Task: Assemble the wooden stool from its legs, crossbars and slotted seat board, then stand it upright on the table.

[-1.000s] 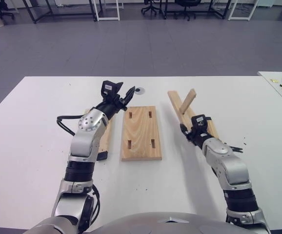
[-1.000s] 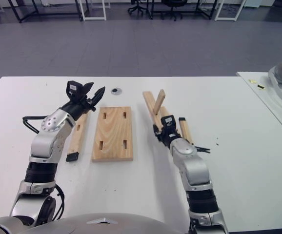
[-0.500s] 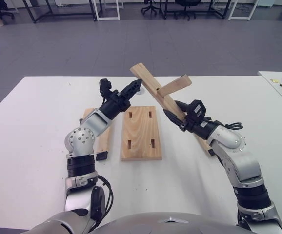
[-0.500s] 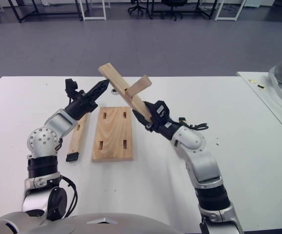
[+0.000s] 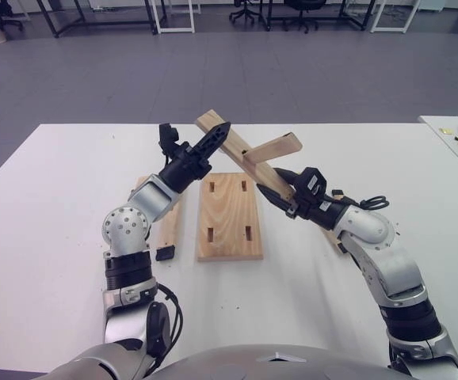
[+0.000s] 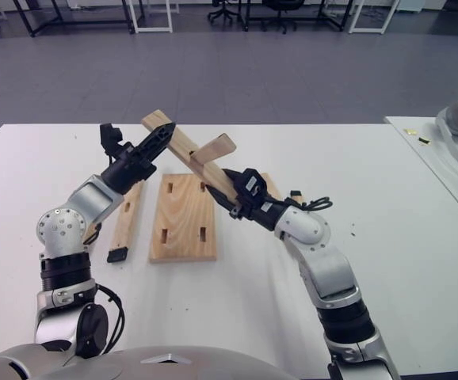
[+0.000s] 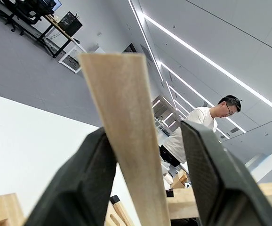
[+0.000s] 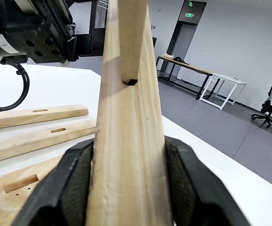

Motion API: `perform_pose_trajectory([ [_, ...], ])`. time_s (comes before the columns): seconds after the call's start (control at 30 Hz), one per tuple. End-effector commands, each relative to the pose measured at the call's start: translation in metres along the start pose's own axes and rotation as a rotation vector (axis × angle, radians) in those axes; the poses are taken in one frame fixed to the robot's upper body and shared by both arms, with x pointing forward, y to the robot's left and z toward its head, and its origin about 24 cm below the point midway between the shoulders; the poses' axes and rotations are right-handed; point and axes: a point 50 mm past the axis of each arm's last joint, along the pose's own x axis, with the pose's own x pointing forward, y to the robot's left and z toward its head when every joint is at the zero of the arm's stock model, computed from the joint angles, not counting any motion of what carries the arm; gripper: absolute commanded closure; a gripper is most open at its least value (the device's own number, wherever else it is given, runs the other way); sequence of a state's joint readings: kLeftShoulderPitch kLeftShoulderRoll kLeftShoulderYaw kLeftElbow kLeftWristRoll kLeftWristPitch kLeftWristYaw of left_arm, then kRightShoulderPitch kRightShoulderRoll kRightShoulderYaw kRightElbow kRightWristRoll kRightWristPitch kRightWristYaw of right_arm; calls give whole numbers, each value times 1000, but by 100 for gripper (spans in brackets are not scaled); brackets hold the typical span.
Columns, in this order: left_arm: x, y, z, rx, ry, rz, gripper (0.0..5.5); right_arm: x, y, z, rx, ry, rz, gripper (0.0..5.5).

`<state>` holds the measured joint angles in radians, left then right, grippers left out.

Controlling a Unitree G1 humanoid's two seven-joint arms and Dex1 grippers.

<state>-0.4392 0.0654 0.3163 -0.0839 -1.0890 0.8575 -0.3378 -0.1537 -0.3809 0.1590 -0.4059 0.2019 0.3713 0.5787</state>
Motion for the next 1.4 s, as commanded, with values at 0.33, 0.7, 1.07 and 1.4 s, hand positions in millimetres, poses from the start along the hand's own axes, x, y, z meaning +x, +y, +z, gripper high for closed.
perform_pose_trajectory([
  [0.33,-5,-3,2,21,-41,18,442,2,0,5,-25,-28,16,344],
  [0.7,-23,2,17,42,-111,218,449,-2,-2,-11,-5,22,-25,213],
  [1.07,-78,-41,20,329,-130,685,449,-32,-15,-65,-7,197,-274,139],
  [1.4,-95,-40,11,328,-159,792,449,-39,-17,-78,46,190,-386,139],
])
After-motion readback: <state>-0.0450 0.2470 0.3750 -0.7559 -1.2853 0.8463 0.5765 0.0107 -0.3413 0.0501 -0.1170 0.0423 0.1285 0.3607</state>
